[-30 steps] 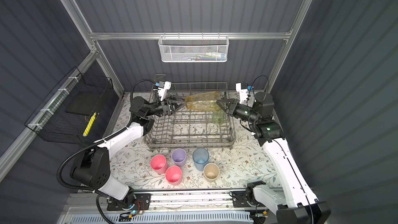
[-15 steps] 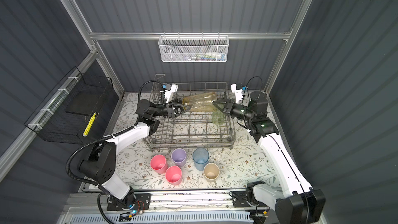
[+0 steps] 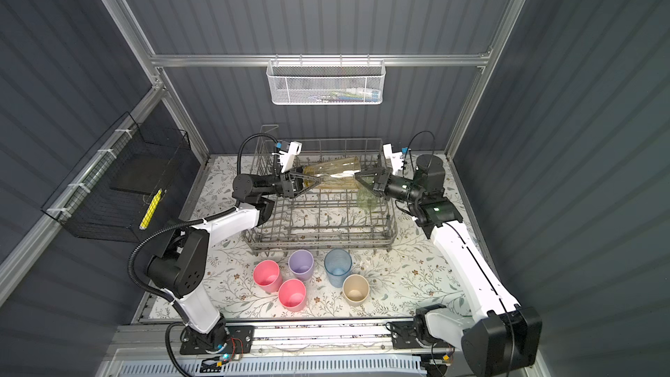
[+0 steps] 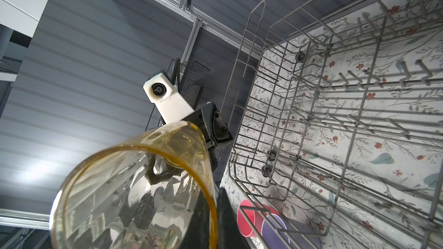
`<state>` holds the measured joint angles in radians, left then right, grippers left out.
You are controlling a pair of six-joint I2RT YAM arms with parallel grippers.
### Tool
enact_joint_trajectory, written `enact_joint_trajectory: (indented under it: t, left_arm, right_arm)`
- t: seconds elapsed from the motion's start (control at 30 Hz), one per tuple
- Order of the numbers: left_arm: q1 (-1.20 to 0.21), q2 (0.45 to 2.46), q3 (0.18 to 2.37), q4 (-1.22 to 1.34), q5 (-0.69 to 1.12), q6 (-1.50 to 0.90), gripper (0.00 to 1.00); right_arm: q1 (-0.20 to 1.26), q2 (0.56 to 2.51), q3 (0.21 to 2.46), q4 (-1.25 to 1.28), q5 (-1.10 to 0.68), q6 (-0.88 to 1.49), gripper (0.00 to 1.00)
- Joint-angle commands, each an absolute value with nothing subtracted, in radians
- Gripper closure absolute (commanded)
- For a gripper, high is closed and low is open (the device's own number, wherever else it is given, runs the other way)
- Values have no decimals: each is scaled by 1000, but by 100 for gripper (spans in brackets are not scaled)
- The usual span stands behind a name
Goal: Load cups into a dish rack
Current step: Place the cup upside down at the dish rack.
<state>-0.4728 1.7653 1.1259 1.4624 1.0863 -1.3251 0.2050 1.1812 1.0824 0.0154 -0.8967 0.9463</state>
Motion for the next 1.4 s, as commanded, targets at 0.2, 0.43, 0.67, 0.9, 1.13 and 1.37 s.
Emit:
enact_joint_trajectory:
  t: [0.2, 0.43, 0.67, 0.9, 1.13, 1.37]
  left_arm:
    - [-476, 1751, 1142, 1492, 1090, -1331, 21]
    - [-477, 1748, 1139, 1479, 1091, -1315, 20]
    - [-477, 1756, 1140, 1504, 1098, -1335, 31]
    - [-477, 1759, 1139, 1529, 1098, -1356, 46]
    - [-476, 1740, 1135, 1530, 1090, -1356, 48]
    - [-458, 1729, 1131, 1531, 1072, -1356, 49]
  right_arm:
    - [225, 1196, 1077, 84, -971, 953, 100]
    - [229, 1200, 1071, 85, -969, 951, 100]
    - [229, 1206, 1074, 87, -966, 953, 100]
    - [229, 1211, 1076, 81, -967, 948, 100]
    - [214, 1189, 1081, 32, -957, 914, 87]
    - [180, 1152, 1071, 21, -969, 914, 68]
